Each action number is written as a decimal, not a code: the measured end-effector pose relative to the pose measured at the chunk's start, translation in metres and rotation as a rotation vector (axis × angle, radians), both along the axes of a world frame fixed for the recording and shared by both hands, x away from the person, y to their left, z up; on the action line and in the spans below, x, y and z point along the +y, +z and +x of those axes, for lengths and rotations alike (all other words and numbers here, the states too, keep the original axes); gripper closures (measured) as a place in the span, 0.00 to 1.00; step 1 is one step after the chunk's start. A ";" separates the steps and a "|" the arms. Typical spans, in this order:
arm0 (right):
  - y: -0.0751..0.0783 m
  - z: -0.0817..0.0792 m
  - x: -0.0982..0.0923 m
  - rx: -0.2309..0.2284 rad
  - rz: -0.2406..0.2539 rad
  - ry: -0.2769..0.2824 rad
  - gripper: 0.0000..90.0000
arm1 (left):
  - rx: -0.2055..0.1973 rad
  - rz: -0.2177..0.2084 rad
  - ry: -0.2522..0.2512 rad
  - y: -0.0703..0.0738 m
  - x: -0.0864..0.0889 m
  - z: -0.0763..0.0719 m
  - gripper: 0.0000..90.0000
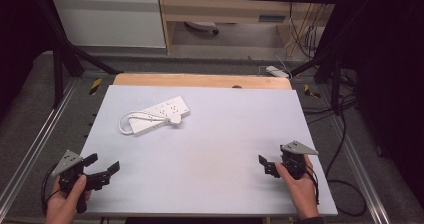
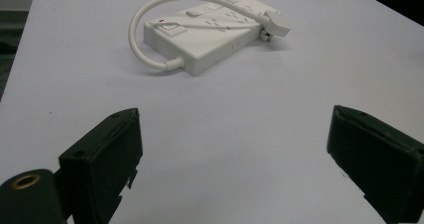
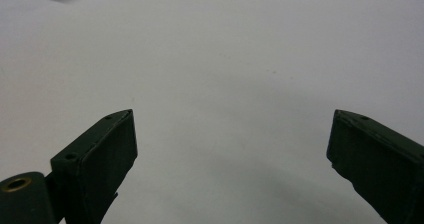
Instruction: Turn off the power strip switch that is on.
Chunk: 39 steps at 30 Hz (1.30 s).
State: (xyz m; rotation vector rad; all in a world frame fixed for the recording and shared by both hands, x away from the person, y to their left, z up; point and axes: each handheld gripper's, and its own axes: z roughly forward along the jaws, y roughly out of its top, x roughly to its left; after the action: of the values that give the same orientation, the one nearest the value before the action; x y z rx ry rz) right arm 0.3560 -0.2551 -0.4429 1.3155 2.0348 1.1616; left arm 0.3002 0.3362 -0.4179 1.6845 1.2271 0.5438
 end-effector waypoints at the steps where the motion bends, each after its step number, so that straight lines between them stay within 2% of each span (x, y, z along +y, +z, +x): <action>1: 0.000 -0.003 0.000 0.001 -0.002 0.012 0.07 | 0.000 0.003 -0.003 0.000 0.000 0.000 0.08; 4: 0.001 -0.006 -0.001 -0.008 -0.003 0.016 0.07 | 0.000 0.001 -0.007 0.000 -0.001 0.000 0.08; 9: 0.003 -0.009 -0.005 -0.022 0.022 0.005 0.07 | -0.014 -0.018 -0.002 0.001 0.001 0.000 0.08; 12: 0.003 -0.010 -0.007 -0.026 0.024 0.000 0.07 | -0.023 -0.040 0.007 0.002 0.000 0.002 0.08; 17: 0.003 -0.010 -0.006 -0.026 0.009 0.003 0.07 | -0.021 -0.051 0.010 0.004 -0.002 0.005 0.08; 19: 0.005 -0.011 -0.005 -0.029 -0.008 -0.009 0.07 | -0.005 -0.051 0.013 0.005 -0.003 0.006 0.08; 21: 0.006 -0.012 -0.005 -0.030 -0.015 -0.012 0.07 | 0.009 -0.034 0.019 0.007 -0.005 0.008 0.08; 25: 0.007 -0.014 -0.004 -0.021 -0.011 -0.004 0.07 | 0.003 -0.018 -0.003 0.015 -0.011 0.013 0.08; 33: 0.005 -0.014 -0.002 -0.012 -0.025 0.005 0.06 | 0.002 -0.019 -0.022 0.026 -0.021 0.026 0.08; 39: 0.004 -0.014 0.001 -0.003 -0.048 0.020 0.06 | -0.004 -0.010 -0.015 0.033 -0.024 0.035 0.08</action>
State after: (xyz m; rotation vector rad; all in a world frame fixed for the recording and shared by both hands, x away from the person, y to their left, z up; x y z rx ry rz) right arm 0.3421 -0.2543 -0.4389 1.2726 2.0646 1.1162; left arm 0.3356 0.3126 -0.3845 1.6827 1.2113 0.5306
